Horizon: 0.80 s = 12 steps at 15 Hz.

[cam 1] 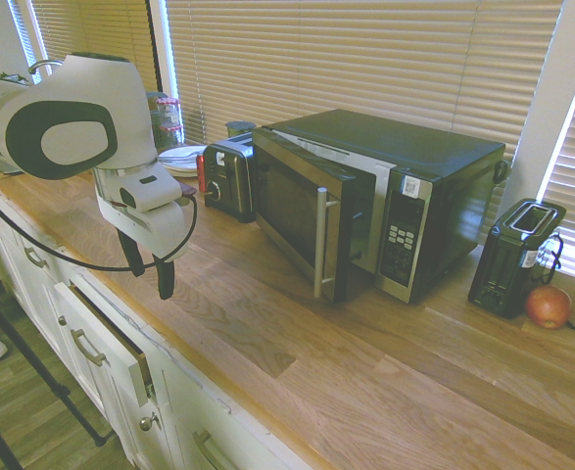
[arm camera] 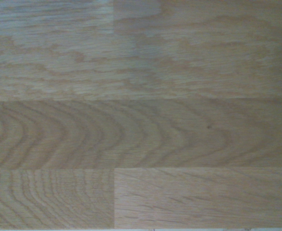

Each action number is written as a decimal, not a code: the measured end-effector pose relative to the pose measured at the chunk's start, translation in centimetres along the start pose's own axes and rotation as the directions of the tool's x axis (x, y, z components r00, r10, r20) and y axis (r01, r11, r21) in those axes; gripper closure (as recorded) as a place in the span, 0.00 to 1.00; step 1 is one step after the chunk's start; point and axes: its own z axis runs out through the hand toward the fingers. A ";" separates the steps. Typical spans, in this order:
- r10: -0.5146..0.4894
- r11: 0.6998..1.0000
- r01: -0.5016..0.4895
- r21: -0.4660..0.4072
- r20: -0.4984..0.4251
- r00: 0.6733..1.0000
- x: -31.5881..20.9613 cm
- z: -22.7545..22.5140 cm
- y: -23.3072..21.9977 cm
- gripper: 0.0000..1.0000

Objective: Close the microwave

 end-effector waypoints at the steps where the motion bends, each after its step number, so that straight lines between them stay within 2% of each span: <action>1: -0.002 1.000 0.002 -0.003 0.002 1.000 0.0 0.0 0.0 0.00; 7: -0.019 1.000 0.019 0.001 -0.002 1.000 0.0 -0.1 0.0 0.00; 12: -0.003 0.996 0.011 0.090 -0.089 0.996 1.3 -1.7 -0.8 0.00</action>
